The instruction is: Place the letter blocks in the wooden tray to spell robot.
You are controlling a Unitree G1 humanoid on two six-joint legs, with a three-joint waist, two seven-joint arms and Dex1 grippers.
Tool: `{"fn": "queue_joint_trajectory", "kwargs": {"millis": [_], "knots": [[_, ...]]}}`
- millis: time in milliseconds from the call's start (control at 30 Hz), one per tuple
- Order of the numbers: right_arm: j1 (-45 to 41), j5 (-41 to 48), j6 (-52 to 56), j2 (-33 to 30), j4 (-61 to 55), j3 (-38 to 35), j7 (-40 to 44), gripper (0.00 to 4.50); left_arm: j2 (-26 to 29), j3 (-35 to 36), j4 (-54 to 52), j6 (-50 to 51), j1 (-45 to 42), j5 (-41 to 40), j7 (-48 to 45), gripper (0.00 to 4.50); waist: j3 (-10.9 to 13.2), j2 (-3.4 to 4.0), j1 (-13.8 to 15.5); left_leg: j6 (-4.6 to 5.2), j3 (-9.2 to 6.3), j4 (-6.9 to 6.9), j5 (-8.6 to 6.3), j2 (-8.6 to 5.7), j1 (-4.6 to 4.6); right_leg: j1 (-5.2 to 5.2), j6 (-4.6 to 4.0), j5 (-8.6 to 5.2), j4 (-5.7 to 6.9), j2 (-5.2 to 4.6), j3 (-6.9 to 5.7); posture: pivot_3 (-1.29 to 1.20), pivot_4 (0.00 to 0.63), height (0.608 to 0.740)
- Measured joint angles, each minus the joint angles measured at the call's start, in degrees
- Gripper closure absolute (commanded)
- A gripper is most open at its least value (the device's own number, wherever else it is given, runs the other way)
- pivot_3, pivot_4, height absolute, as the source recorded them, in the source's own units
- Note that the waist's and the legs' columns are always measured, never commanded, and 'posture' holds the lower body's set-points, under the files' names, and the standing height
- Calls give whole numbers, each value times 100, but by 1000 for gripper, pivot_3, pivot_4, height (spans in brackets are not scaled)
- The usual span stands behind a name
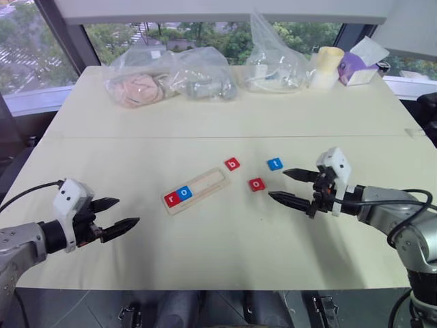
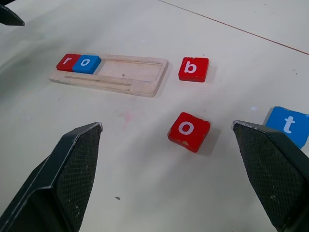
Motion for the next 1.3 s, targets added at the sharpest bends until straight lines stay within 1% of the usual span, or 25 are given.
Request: {"fn": "queue_joint_trajectory", "kwargs": {"millis": [367,567,700,833,933,1033,1133,1300], "knots": [[12,-75,-44,20,45,105,-18,70,-4,5,24,-1,-62,-3,2,0,0,0,3,1,2,1,0,0,1,-1,1,1,1,2,2,0,150,740],[81,-103,-106,15,44,106,-17,70,89,1,187,-132,-42,195,-31,0,0,0,3,1,4,2,1,0,1,0,0,2,2,2,2,0,150,740],[-36,-302,-260,11,132,164,-29,70,221,-17,428,-271,-368,354,-13,0,0,0,5,0,4,6,1,2,2,0,0,7,4,5,1,0,150,740],[-273,-192,-13,-43,210,163,-5,70,270,-41,310,-233,-519,344,0,0,0,0,3,1,9,7,1,1,1,-1,2,9,1,5,5,0,150,740],[-293,262,486,-25,-180,205,10,70,277,-391,178,-209,-828,332,-29,0,-1,1,11,1,7,5,1,3,0,-4,4,10,5,6,5,0,150,740],[-283,533,691,164,-938,566,-115,70,259,-1040,238,-303,-1302,502,-40,0,-3,1,6,1,6,7,2,6,3,0,3,11,7,10,5,0,150,740],[-30,527,745,296,-1247,947,-317,70,55,-1670,505,-531,-1542,794,-65,0,-4,2,4,1,16,9,2,2,5,1,8,14,4,8,10,0,150,740],[128,352,723,382,-1337,1250,-612,70,-234,-2359,831,-881,-1859,1235,-78,0,-5,0,6,1,18,12,2,4,7,1,8,18,6,12,13,0,150,740]]}}
